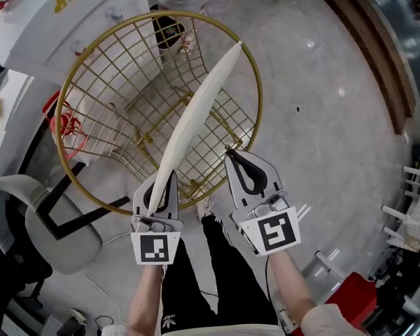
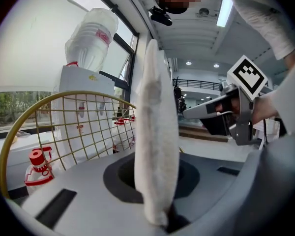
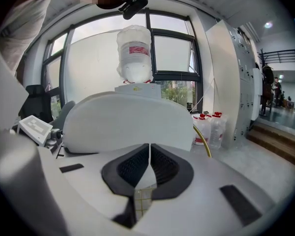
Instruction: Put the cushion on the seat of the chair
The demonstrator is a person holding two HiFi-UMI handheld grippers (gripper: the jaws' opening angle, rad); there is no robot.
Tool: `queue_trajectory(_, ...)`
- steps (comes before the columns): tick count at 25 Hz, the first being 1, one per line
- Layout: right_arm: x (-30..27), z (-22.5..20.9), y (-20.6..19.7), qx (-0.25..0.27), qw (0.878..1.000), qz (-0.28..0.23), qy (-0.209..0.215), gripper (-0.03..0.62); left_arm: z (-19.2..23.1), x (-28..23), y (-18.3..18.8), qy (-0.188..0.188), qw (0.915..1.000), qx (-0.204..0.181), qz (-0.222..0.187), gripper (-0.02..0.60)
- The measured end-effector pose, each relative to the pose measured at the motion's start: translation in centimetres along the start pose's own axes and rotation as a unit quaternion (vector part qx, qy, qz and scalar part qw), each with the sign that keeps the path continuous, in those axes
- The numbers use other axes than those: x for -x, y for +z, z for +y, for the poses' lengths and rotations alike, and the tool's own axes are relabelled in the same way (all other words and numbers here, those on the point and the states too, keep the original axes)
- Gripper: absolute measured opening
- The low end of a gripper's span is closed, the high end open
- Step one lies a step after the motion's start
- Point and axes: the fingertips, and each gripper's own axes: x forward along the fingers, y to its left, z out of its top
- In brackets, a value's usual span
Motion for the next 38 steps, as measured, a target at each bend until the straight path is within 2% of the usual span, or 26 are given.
queue_trajectory(4, 0.0, 0.2, -0.9, -0.018, 1.000, 0.009, 0.006, 0.021, -0.1, 0.5, -0.6, -0.024, 0.9979, 0.059, 0.014, 0.051)
queue_trajectory(7, 0.1, 0.6, -1.5, -0.028, 0.999, 0.014, 0.014, 0.023, -0.3, 1.1, -2.0, -0.061, 0.9881, 0.132, 0.052, 0.051)
queue_trajectory(9, 0.1, 0.9, -2.1, -0.032, 0.999, 0.019, 0.019, 0.022, -0.3, 1.4, -2.2, -0.078, 0.9752, 0.193, 0.076, 0.051)
queue_trajectory(12, 0.3, 1.4, -3.0, -0.037, 0.999, 0.028, 0.027, 0.021, -0.6, 1.8, -2.1, -0.119, 0.9459, 0.286, 0.097, 0.051)
queue_trajectory(14, 0.4, 1.8, -3.5, -0.042, 0.998, 0.032, 0.031, 0.022, -0.8, 1.8, -2.2, -0.145, 0.9271, 0.328, 0.110, 0.049)
queue_trajectory(17, 0.4, 2.0, -4.0, -0.047, 0.998, 0.035, 0.033, 0.023, -1.3, 1.7, -2.5, -0.169, 0.9050, 0.371, 0.123, 0.051)
queue_trajectory(19, 0.3, 2.0, -4.2, -0.049, 0.998, 0.036, 0.033, 0.023, -1.8, 1.5, -2.9, -0.179, 0.8938, 0.390, 0.133, 0.051)
queue_trajectory(21, 0.2, 1.9, -4.4, -0.051, 0.998, 0.037, 0.032, 0.023, -2.0, 1.2, -3.4, -0.182, 0.8872, 0.400, 0.141, 0.049)
queue_trajectory(26, 0.0, 1.2, -4.9, -0.056, 0.997, 0.037, 0.026, 0.023, -1.1, 0.9, -5.2, -0.163, 0.8675, 0.444, 0.154, 0.051)
queue_trajectory(33, -0.4, 1.1, -6.0, -0.062, 0.997, 0.049, 0.023, 0.021, 0.9, 0.2, -8.9, -0.111, 0.8664, 0.452, 0.180, 0.051)
queue_trajectory(36, -0.7, 1.4, -6.5, -0.062, 0.996, 0.054, 0.028, 0.022, 1.6, 0.0, -10.5, -0.088, 0.8600, 0.463, 0.195, 0.051)
queue_trajectory(38, -1.0, 1.6, -6.9, -0.061, 0.996, 0.058, 0.030, 0.023, 2.0, -0.2, -11.8, -0.075, 0.8512, 0.476, 0.207, 0.051)
